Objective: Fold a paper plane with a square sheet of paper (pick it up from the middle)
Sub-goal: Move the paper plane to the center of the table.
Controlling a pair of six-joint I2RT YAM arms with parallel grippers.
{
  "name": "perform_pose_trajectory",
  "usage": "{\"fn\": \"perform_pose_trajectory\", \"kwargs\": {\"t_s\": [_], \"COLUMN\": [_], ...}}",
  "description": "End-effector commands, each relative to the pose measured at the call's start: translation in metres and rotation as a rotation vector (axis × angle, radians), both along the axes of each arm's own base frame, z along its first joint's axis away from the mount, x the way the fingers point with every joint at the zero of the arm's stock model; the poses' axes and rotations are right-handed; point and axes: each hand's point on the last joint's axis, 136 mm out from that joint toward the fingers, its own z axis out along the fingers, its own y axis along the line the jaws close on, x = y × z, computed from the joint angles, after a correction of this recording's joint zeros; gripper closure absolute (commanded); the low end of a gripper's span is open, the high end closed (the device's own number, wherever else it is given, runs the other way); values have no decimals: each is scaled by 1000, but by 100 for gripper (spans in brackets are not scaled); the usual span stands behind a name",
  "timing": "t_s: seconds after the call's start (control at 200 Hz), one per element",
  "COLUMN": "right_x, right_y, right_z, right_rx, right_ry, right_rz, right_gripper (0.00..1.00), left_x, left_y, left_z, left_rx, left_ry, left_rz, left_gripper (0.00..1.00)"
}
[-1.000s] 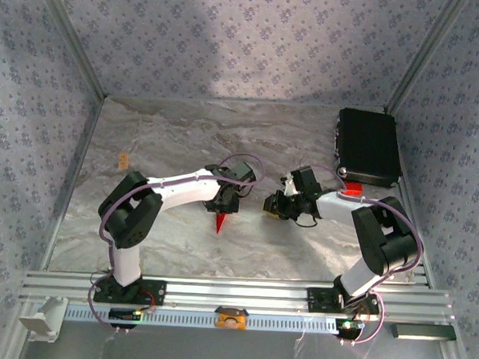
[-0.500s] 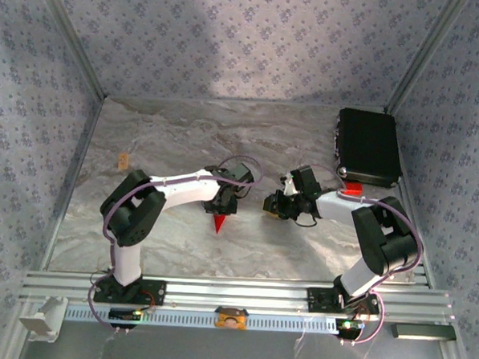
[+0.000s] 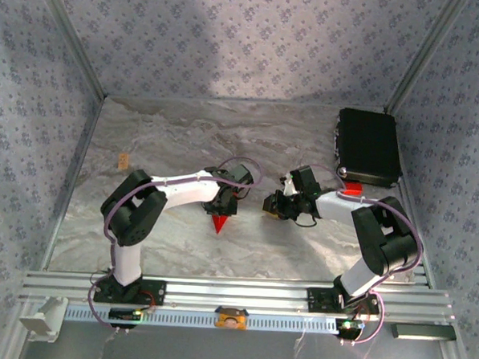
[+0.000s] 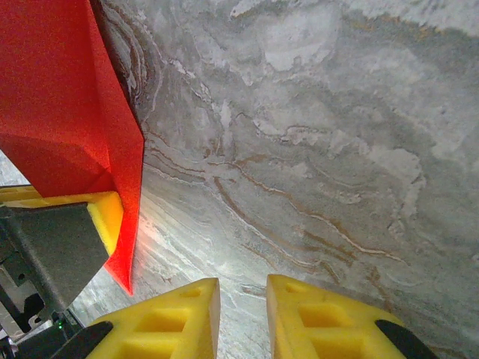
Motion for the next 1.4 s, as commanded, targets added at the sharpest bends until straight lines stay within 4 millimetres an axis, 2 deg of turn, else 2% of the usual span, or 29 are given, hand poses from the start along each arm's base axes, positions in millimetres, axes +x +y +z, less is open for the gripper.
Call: {"fn": "perform_pose_trajectory", "kwargs": {"t_s": [0.0, 0.27, 0.6, 1.394], "right_x": [3, 4, 8, 18], "right_y": [1, -2, -8, -23], "right_z": [2, 9, 14, 29], "right_rx": [-12, -15, -28, -58], "right_ry": [0, -14, -30, -73], "right_rz": [2, -1, -15, -44], "right_gripper": [75, 75, 74, 72], "left_x": [-7, -9, -11, -2], "left_y": [-1, -9, -27, -30], "left_z": [-14, -17, -15, 24], "left_rx": [-11, -27, -103, -146], "left_ry": [42, 60, 83, 10], "left_rz": [24, 37, 31, 52], "left_gripper": [72, 65, 63, 57]}}
